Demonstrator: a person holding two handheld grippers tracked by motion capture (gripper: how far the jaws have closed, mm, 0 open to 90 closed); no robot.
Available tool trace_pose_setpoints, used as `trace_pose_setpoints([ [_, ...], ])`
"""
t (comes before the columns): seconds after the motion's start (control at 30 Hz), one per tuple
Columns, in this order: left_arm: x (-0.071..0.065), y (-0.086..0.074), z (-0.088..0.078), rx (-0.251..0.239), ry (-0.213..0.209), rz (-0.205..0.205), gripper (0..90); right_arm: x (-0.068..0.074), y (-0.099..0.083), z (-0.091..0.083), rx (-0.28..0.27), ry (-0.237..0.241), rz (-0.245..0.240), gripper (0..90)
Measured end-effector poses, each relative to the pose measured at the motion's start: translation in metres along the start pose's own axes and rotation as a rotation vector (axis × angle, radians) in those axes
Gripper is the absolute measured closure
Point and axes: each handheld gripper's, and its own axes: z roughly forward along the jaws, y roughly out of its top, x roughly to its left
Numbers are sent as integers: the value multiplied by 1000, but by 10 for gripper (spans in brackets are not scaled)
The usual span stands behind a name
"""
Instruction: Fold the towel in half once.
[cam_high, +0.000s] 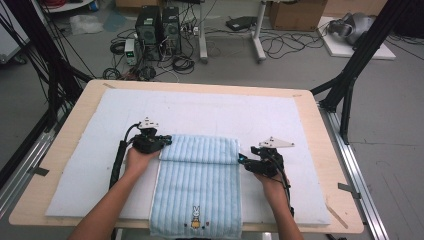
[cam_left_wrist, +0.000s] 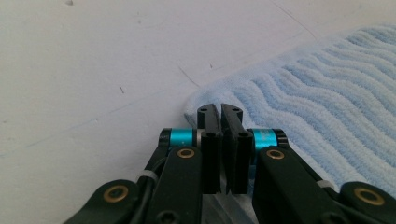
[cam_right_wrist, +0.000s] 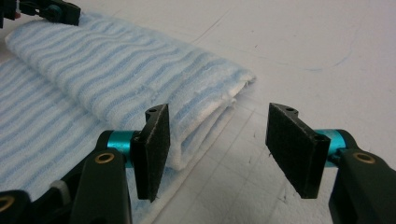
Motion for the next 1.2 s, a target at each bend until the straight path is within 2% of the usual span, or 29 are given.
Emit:
trace_pose_setpoints([
  [0.23,3,3,-14,-87,-60,-62,870,2,1,5,6,-14,7,368],
  [0.37,3,4,-20,-93,-77,-67,871,6,4,8,3,-17,9,356],
  [0.5,3,4,-27,-114,-98,-77,871,12,12,9,-9,-28,-17,357],
  [0.63,3,3,-29,-116,-101,-79,871,11,25,15,-19,-34,-8,383],
  [0.73,4,3,-31,-123,-107,-83,871,9,36,28,15,-28,-5,427],
  [0.9,2,3,-30,-120,-116,-91,870,6,51,62,130,-43,5,444],
  [0.97,2,3,-29,-119,-119,-88,870,6,54,74,176,-52,-16,490],
  [1.07,2,3,-30,-123,-120,-94,870,4,54,84,217,-71,-2,563],
  [1.1,2,3,-31,-125,-122,-94,870,2,54,83,212,-69,1,618],
  [1.17,2,3,-32,-131,-125,-97,870,-2,53,83,228,-36,-4,778],
  [1.2,2,4,-32,-132,-126,-95,870,-2,52,82,234,-39,-16,810],
])
